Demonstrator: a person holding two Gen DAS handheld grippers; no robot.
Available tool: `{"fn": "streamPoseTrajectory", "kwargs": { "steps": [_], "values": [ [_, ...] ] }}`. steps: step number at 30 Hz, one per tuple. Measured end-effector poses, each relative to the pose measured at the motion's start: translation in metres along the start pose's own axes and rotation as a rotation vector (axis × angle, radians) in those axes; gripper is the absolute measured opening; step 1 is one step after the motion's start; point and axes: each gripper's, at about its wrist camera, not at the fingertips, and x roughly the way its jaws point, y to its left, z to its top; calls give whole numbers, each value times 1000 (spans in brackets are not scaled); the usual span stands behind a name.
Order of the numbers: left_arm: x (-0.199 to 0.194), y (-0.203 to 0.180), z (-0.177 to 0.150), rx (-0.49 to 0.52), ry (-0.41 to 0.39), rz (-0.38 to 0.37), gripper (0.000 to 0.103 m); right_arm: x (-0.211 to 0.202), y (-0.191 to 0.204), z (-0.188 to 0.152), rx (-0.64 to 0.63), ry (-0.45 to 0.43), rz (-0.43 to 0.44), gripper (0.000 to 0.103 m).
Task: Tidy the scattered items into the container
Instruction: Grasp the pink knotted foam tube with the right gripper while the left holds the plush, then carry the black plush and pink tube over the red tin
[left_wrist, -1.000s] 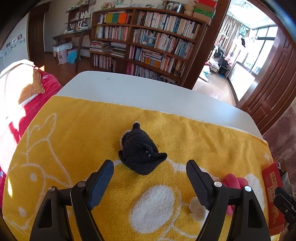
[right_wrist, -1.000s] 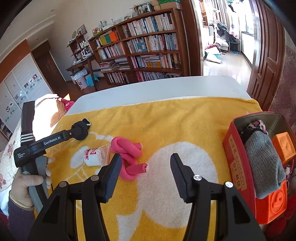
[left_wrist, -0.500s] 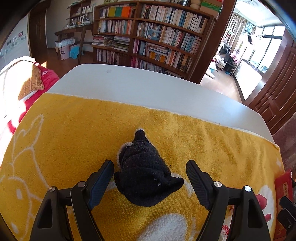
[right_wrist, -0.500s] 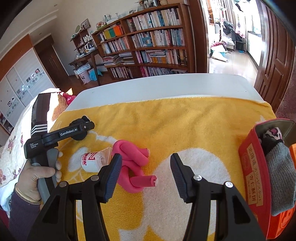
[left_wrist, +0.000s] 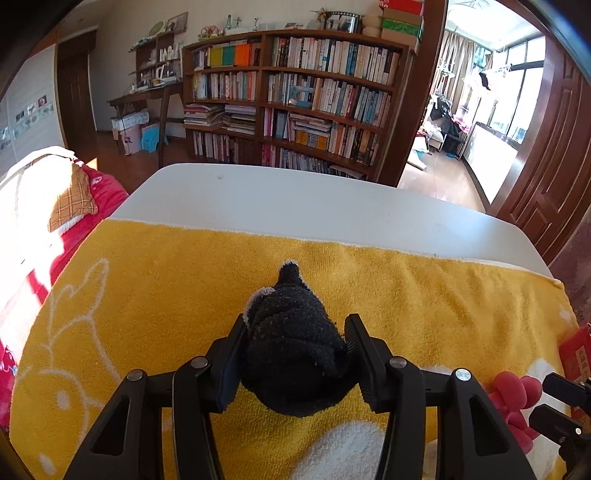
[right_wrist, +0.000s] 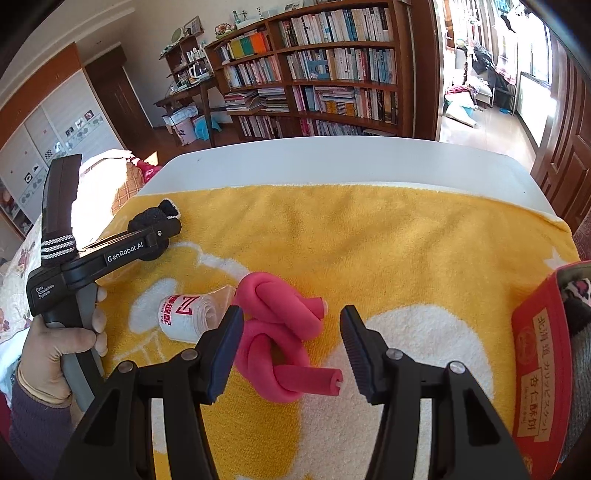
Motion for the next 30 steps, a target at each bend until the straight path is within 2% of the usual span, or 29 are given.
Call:
{"fn": "streamPoseTrajectory", "kwargs": {
  "steps": [6,15,19,23,24,30],
  "values": [
    [-17,-6,3,21,-46,9,53,24,9,6,-42,33,-31,59],
    [-20,-11,3,27,-48,-8,53,42,1,8,-11,48,-46,58],
    [-20,-11,3,20,-43,-20,53,40,5,9,-19,47,-39,29],
    [-23,-14,3,23,-47,-25,53,32,9,8,-12,32,-40,24],
    [-25,-14,3,23,-48,-27,53,29,8,8,-8,26,-38,18],
    [-36,-20,1,25,-53,-45,53,0,7,5,4,-20,-18,17]
  ]
}}
